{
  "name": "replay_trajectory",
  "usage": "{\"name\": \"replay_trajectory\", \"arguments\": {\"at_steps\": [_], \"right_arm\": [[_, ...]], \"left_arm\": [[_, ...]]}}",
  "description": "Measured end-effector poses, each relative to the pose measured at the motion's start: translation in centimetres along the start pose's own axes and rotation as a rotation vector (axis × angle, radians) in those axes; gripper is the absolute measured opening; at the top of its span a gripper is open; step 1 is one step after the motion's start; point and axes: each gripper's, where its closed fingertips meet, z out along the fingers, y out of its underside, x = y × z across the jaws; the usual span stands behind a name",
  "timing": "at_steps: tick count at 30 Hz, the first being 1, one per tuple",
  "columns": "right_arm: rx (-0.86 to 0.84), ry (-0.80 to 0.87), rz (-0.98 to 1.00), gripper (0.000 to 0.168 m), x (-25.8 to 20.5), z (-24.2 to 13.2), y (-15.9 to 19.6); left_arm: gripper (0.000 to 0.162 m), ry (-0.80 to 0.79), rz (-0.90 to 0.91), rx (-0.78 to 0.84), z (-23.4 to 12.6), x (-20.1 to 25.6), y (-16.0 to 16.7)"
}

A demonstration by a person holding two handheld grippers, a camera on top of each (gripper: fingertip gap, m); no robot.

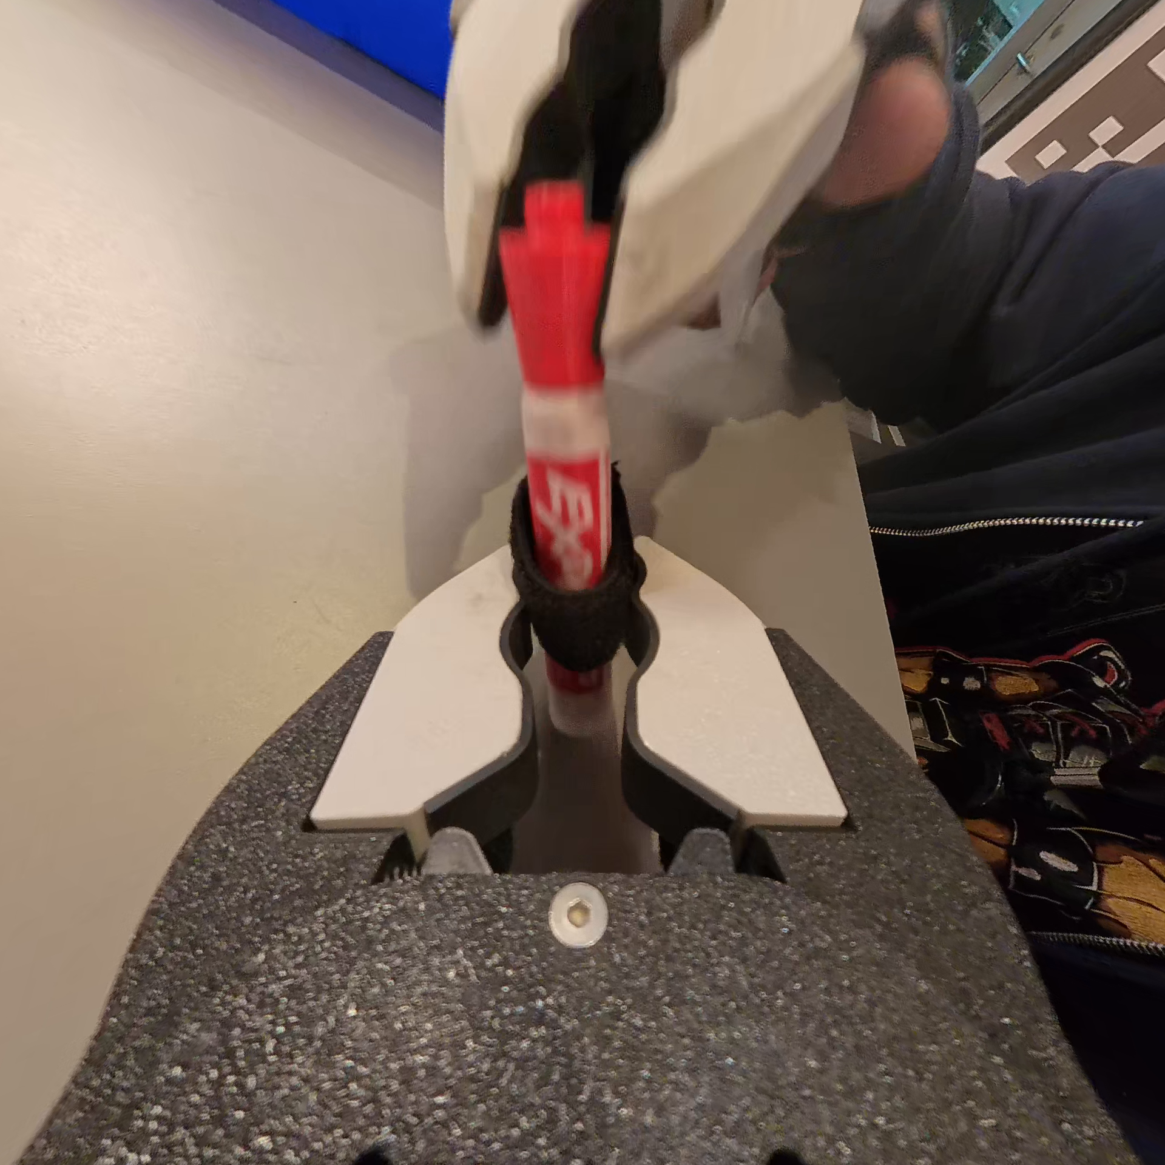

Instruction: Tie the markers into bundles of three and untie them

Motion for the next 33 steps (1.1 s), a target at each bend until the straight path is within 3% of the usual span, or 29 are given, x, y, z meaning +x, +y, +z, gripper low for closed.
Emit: {"name": "replay_trajectory", "arguments": {"at_steps": [2,5,9,12,16,20,25,29,33], "right_arm": [[0.087,0.033,-0.007,0.019,0.1,-2.6,-2.2],[0.243,0.143,-0.063,0.020,0.2,-9.4,-6.1],[0.331,0.498,-0.137,0.019,2.2,-20.9,-8.5],[0.165,0.825,-0.152,0.019,5.5,-27.9,-6.7],[-0.262,1.052,-0.081,0.020,11.4,-32.1,-1.2],[-0.533,0.975,0.004,0.020,16.2,-30.8,3.2],[-0.443,0.977,0.002,0.030,19.4,-28.7,1.8],[-0.328,1.007,-0.189,0.029,15.5,-26.9,-1.8],[-0.326,0.881,-0.433,0.029,8.8,-20.7,-3.1]], "left_arm": [[0.027,0.003,0.001,0.006,-0.1,0.0,-0.1],[0.023,0.008,-0.006,0.001,-0.1,0.0,0.0],[0.023,0.012,-0.004,0.001,-0.1,0.1,0.1],[0.023,0.012,-0.006,-0.003,-0.1,0.1,0.1],[0.023,0.016,-0.018,-0.009,0.0,0.0,0.1],[0.023,0.017,-0.021,-0.018,0.1,0.0,0.2],[0.024,0.008,-0.041,0.001,0.0,-0.3,-0.1],[0.025,0.015,-0.104,0.083,-0.8,-0.9,-0.9],[0.026,0.035,-0.192,0.171,-1.7,-1.8,-1.8]]}}
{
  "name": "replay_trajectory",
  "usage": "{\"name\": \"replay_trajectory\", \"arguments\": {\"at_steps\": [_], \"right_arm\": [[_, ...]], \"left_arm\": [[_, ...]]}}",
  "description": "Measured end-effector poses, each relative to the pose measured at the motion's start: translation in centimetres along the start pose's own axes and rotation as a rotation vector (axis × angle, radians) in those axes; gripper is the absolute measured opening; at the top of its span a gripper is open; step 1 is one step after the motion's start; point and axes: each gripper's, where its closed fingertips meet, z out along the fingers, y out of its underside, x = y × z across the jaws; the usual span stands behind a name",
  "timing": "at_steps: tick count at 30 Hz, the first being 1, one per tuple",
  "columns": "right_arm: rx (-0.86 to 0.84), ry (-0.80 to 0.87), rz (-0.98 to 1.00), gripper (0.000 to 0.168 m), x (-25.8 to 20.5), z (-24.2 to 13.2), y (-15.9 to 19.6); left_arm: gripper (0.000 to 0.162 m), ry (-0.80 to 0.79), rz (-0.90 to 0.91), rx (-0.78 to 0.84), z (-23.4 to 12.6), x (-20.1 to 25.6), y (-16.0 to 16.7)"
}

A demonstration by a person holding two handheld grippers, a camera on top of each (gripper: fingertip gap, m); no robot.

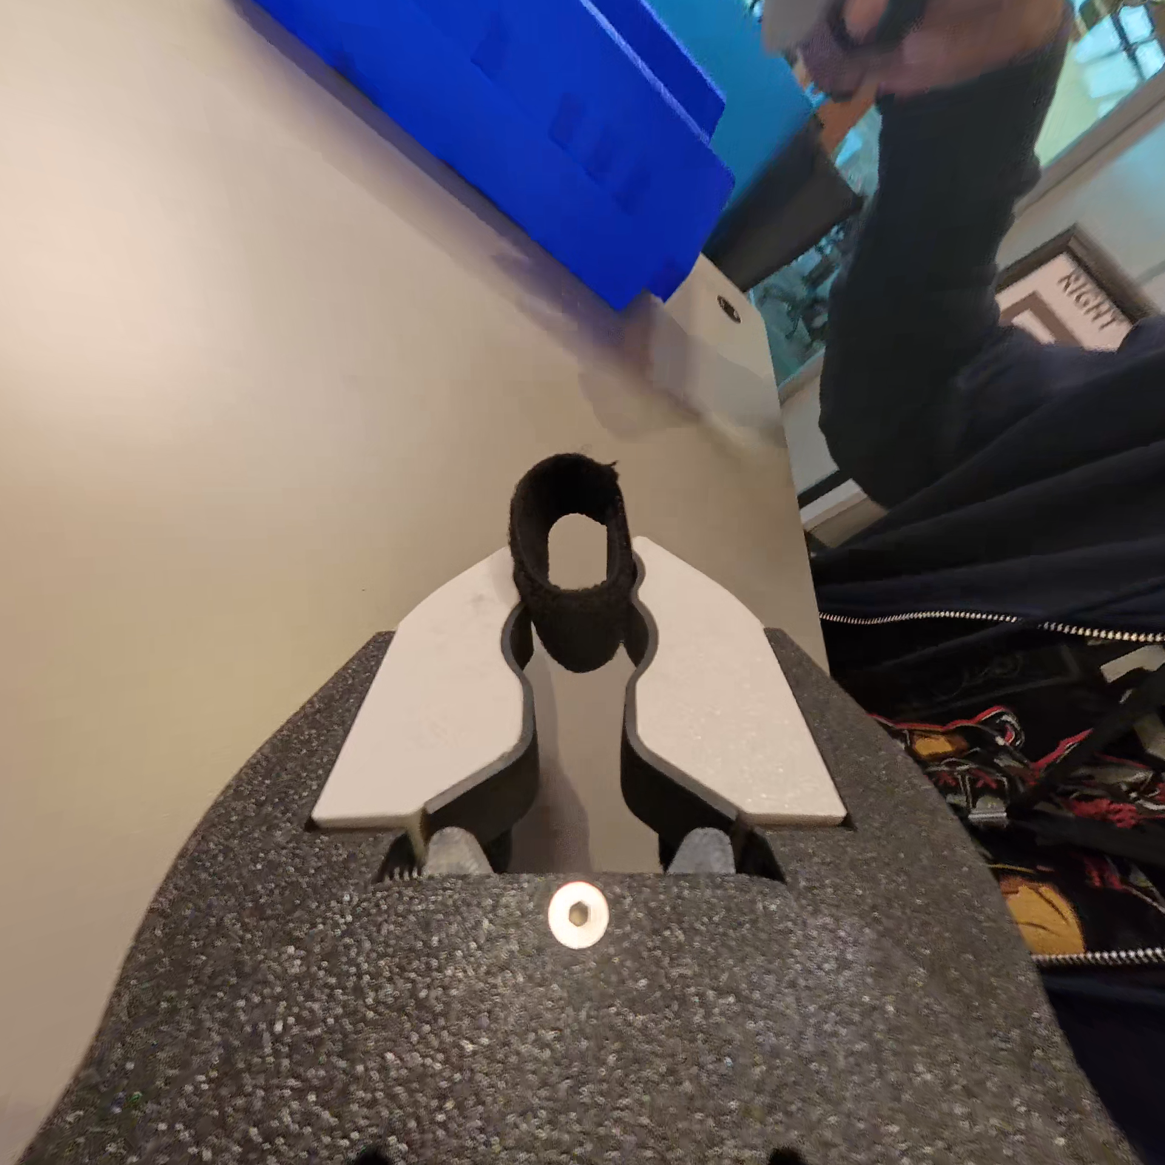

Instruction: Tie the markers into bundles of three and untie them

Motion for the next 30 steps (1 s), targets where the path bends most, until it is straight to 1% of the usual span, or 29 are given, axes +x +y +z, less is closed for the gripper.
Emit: {"name": "replay_trajectory", "arguments": {"at_steps": [3,6,8,10,13,16,20,24,27,30], "right_arm": [[0.104,-0.130,-0.138,0.028,-7.3,1.0,-3.6],[0.207,-0.268,-0.257,0.029,-14.1,3.4,-6.3],[0.295,-0.309,-0.361,0.032,-17.2,5.2,-7.9],[0.378,-0.305,-0.468,0.041,-19.2,6.8,-9.0],[0.465,-0.287,-0.602,0.042,-20.8,7.9,-9.3],[0.557,-0.279,-0.648,0.042,-21.0,7.5,-9.4],[0.600,-0.284,-0.719,0.043,-22.1,7.4,-8.8],[0.608,-0.243,-0.799,0.039,-22.8,8.0,-8.4],[0.618,-0.247,-0.793,0.025,-23.1,8.1,-8.2],[0.625,-0.291,-0.724,0.008,-23.1,8.0,-8.0]], "left_arm": [[0.026,0.004,-0.019,0.051,-0.5,-0.1,-0.6],[0.026,0.011,-0.027,0.068,-0.7,0.0,-0.8],[0.027,0.023,-0.033,0.080,-0.7,0.2,-0.9],[0.028,0.058,-0.058,0.095,-0.8,0.6,-1.0],[0.030,0.071,-0.093,0.101,-1.0,0.5,-1.1],[0.031,0.087,-0.113,0.107,-1.3,0.5,-1.1],[0.031,0.089,-0.109,0.088,-1.1,0.6,-0.8],[0.032,0.084,-0.095,0.062,-0.8,0.7,-0.5],[0.034,0.084,-0.105,0.071,-0.9,0.6,-0.6],[0.039,0.100,-0.114,0.100,-1.2,0.6,-1.0]]}}
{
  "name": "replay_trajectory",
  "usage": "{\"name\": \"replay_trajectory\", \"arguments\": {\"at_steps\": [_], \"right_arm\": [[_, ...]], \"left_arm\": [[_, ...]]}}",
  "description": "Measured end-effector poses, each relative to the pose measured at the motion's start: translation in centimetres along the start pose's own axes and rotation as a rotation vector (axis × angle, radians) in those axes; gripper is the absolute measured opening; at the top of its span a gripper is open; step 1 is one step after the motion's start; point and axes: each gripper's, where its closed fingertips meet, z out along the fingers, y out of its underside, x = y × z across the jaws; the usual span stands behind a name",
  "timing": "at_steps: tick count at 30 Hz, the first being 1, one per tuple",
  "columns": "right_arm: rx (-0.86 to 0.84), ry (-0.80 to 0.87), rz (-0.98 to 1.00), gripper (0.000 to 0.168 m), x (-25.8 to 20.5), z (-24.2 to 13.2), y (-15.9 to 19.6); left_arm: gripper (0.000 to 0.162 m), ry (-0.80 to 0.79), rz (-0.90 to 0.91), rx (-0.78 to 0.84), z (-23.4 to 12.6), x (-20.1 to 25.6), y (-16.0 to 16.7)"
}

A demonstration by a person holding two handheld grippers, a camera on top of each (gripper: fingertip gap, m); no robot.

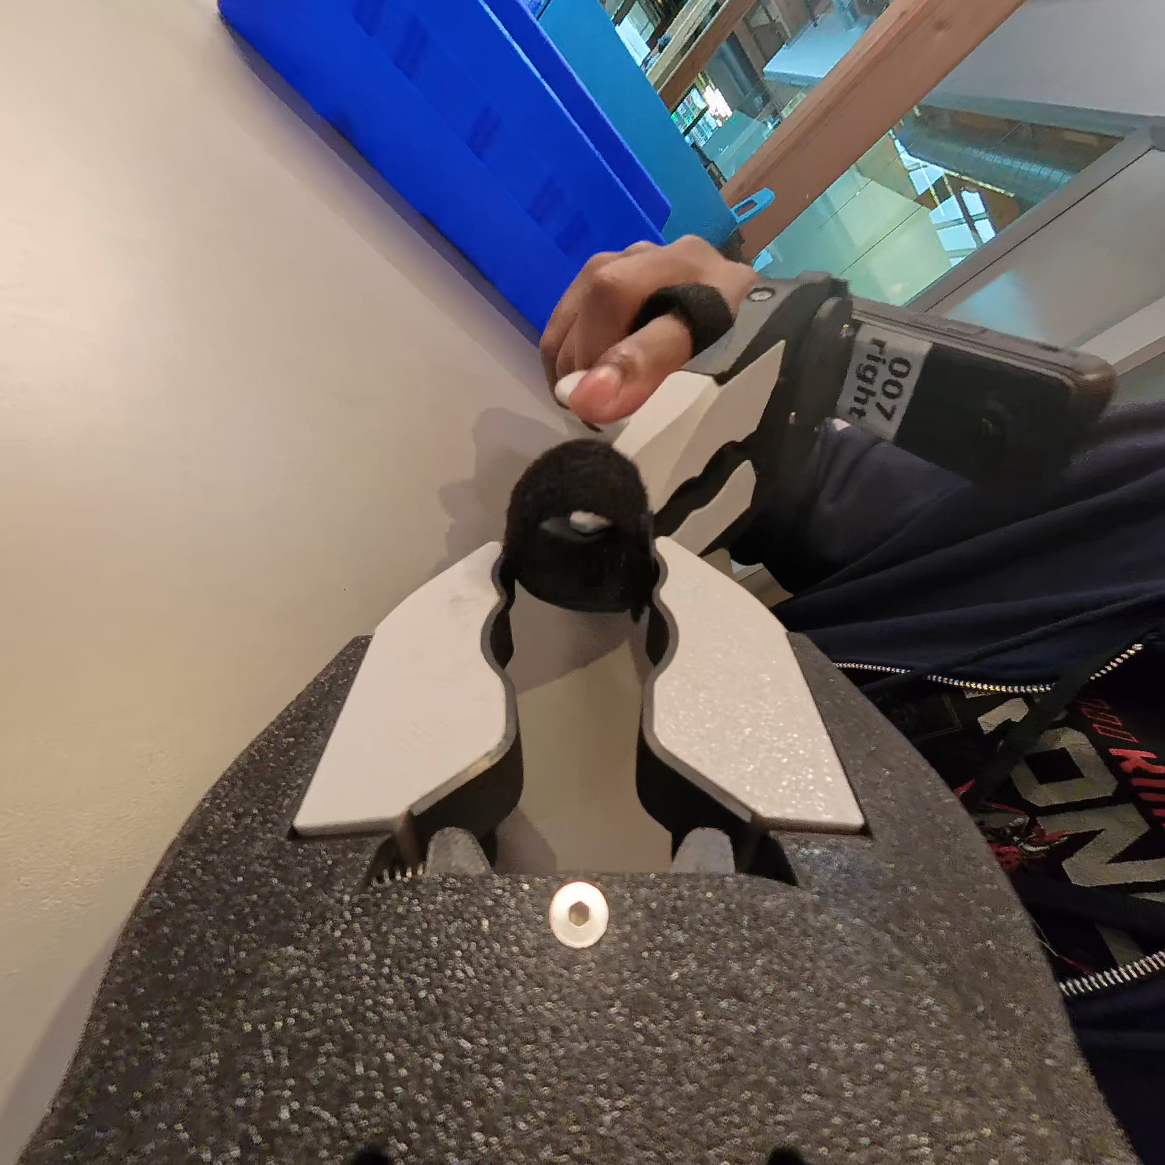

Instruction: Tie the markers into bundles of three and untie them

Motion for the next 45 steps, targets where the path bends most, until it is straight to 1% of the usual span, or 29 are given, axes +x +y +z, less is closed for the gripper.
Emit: {"name": "replay_trajectory", "arguments": {"at_steps": [1,4,9,11,14,16,18,20,23,26,30,36,41,45], "right_arm": [[0.012,0.007,0.036,0.005,0.3,-0.2,0.1],[0.067,0.011,0.175,0.002,1.2,-0.8,0.3],[0.171,-0.031,0.354,0.002,1.9,-1.7,0.1],[0.215,-0.065,0.424,0.002,1.9,-1.9,-0.1],[0.296,-0.132,0.547,0.002,1.9,-2.4,-0.5],[0.337,-0.156,0.592,0.002,2.0,-2.7,-0.6],[0.364,-0.174,0.611,0.002,2.1,-2.9,-0.8],[0.376,-0.190,0.607,0.002,1.8,-3.0,-0.8],[0.365,-0.206,0.568,0.002,1.2,-2.8,-0.9],[0.356,-0.214,0.537,0.002,0.6,-2.6,-1.2],[0.365,-0.213,0.525,0.001,0.5,-2.6,-1.6],[0.375,-0.219,0.518,0.002,0.4,-2.7,-1.7],[0.377,-0.230,0.512,0.001,0.2,-2.7,-1.8],[0.385,-0.233,0.507,0.001,0.1,-2.8,-1.9]], "left_arm": [[0.040,0.010,0.002,0.002,-0.1,0.1,0.0],[0.043,0.011,0.019,0.006,-0.1,0.2,-0.1],[0.043,-0.011,0.061,0.021,-0.2,0.2,-0.4],[0.042,-0.060,0.119,0.060,-0.6,-0.2,-1.2],[0.036,-0.151,0.278,0.132,-1.5,-0.3,-2.6],[0.032,-0.149,0.368,0.178,-2.0,0.7,-3.4],[0.030,-0.102,0.396,0.211,-2.2,1.9,-3.8],[0.029,-0.055,0.356,0.243,-2.4,2.5,-4.1],[0.025,0.038,0.226,0.280,-2.7,2.8,-4.5],[0.023,0.130,0.119,0.272,-2.5,3.1,-4.1],[0.022,0.125,0.105,0.222,-1.7,2.8,-3.3],[0.004,0.174,0.088,0.251,-1.7,3.3,-3.5],[0.003,0.191,0.074,0.251,-1.7,3.3,-3.4],[0.006,0.224,0.045,0.250,-1.6,3.5,-3.3]]}}
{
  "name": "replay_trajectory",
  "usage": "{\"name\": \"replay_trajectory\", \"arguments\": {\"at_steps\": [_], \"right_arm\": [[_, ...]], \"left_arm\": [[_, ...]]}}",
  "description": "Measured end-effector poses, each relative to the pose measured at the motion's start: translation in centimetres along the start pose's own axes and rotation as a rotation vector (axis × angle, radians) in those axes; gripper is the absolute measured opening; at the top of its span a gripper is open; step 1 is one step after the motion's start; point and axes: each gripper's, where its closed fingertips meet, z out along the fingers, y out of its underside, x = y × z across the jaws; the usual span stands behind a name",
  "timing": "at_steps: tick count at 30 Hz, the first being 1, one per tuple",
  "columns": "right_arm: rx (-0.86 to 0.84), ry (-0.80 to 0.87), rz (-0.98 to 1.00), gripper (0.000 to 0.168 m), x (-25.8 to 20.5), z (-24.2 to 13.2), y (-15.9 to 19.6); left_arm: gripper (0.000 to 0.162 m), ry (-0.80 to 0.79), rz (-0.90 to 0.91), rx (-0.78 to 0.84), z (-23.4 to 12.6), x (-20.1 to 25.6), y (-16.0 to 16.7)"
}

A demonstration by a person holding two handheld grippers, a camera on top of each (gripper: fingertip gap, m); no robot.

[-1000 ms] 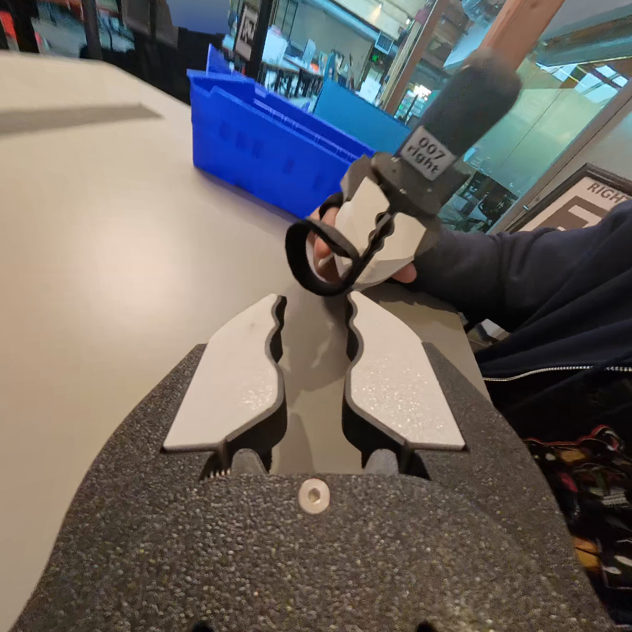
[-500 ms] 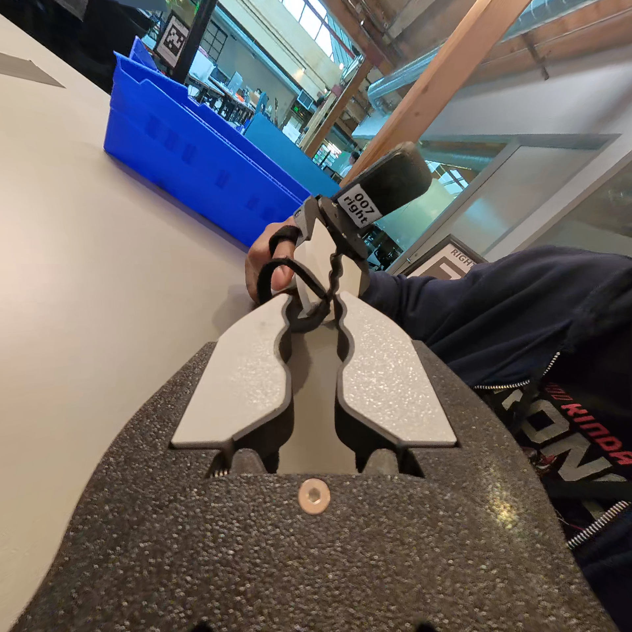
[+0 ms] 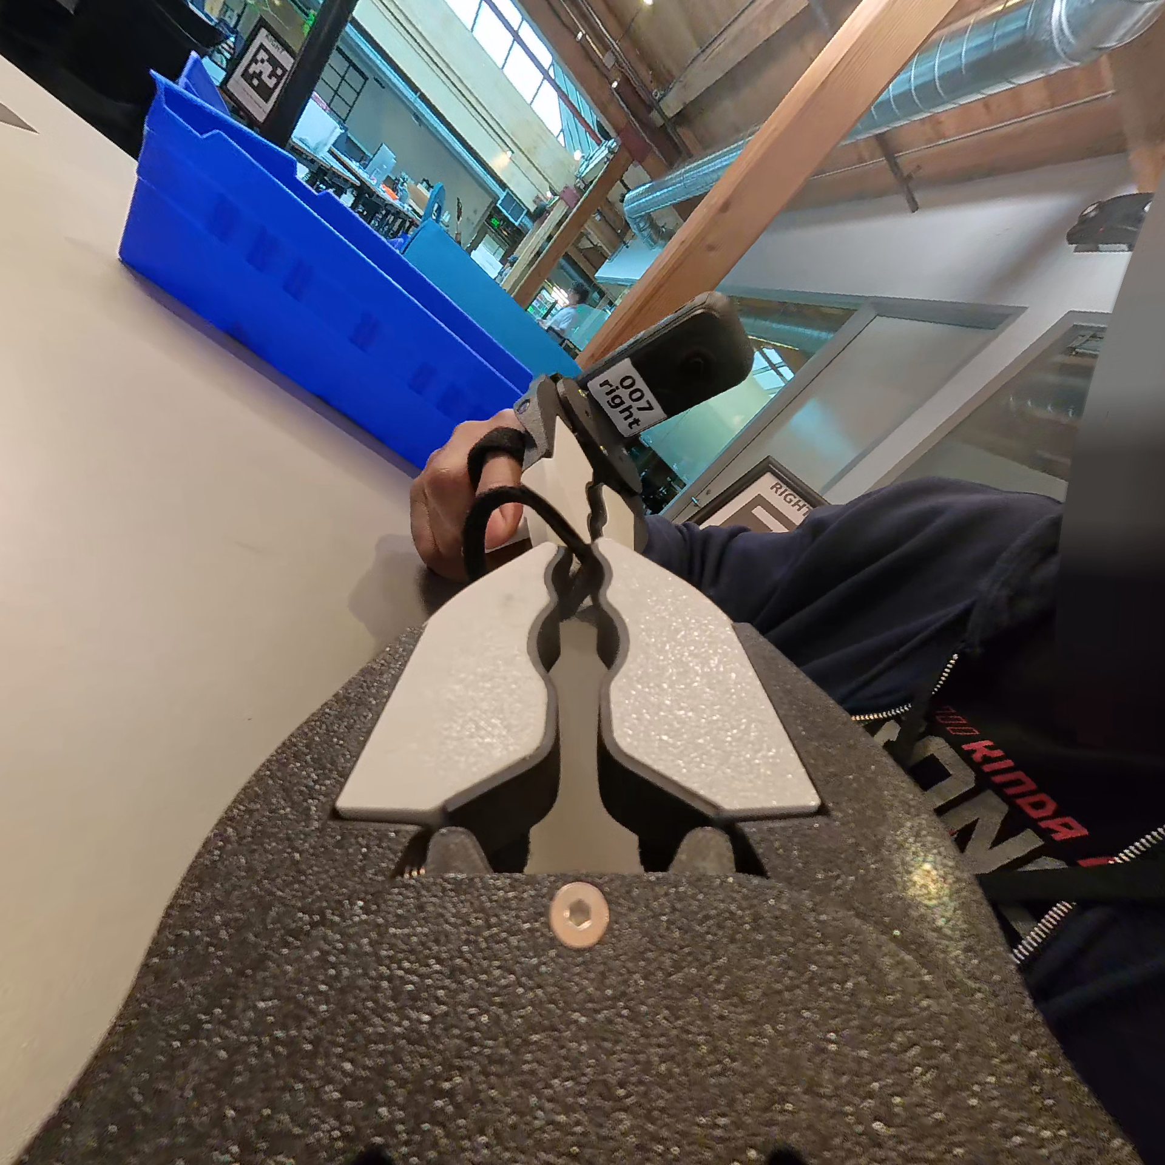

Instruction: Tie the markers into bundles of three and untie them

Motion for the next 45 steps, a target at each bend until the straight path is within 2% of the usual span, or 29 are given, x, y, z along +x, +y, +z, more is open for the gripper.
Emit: {"name": "replay_trajectory", "arguments": {"at_steps": [7,16,31,33,39,42,45], "right_arm": [[-0.003,-0.003,-0.007,0.001,-0.1,0.0,0.0],[-0.011,-0.004,-0.013,0.001,-0.1,0.1,0.2],[-0.029,-0.015,-0.039,0.001,-0.5,0.3,0.4],[-0.029,-0.011,-0.037,0.001,-0.4,0.3,0.4],[-0.040,0.063,-0.053,0.006,1.0,-0.7,0.3],[-0.022,0.162,-0.087,0.016,2.5,-1.4,-0.4],[-0.025,0.205,-0.094,0.024,3.0,-1.2,-0.5]], "left_arm": [[0.005,0.022,-0.025,0.012,0.1,0.1,0.0],[0.012,0.054,-0.079,0.015,0.2,0.3,0.0],[0.002,0.040,-0.085,0.007,0.2,0.0,0.3],[0.000,0.016,-0.038,0.011,0.2,0.0,0.3],[0.001,-0.266,0.298,0.010,-0.6,-1.4,-1.0],[0.000,-0.408,0.535,-0.074,-0.9,-1.9,-1.0],[0.000,-0.475,0.706,-0.176,-0.5,-2.0,-0.1]]}}
